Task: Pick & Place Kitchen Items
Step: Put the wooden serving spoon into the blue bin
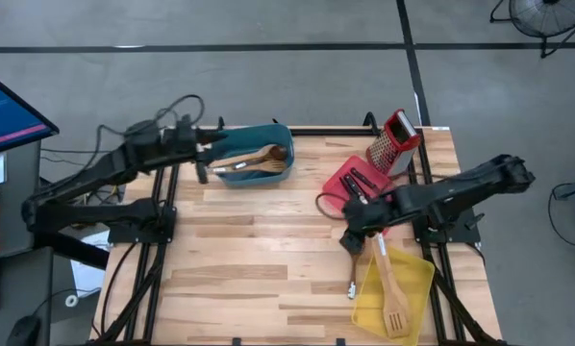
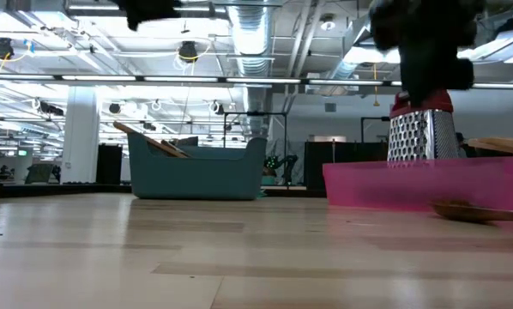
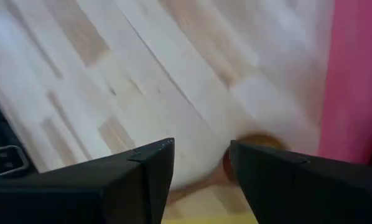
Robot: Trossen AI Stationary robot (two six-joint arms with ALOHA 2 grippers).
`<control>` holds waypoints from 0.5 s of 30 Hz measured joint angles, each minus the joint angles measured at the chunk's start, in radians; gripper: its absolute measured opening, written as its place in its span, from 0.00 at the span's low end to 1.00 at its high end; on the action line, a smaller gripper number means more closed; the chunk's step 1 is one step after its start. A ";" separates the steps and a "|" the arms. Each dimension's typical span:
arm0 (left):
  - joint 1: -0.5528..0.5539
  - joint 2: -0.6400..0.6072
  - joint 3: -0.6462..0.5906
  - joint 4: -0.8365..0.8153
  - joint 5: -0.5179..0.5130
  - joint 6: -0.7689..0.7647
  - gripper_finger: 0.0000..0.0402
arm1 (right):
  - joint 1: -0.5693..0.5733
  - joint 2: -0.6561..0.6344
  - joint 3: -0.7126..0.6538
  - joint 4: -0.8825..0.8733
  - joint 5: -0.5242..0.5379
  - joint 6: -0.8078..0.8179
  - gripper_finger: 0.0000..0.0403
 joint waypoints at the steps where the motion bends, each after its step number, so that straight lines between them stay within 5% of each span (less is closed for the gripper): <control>1: -0.003 -0.024 0.000 0.000 -0.002 -0.005 0.35 | 0.000 0.030 0.000 -0.001 -0.017 0.020 0.42; 15: -0.050 -0.066 0.000 -0.008 -0.004 0.022 0.35 | 0.001 0.362 0.083 -0.086 -0.136 0.204 0.42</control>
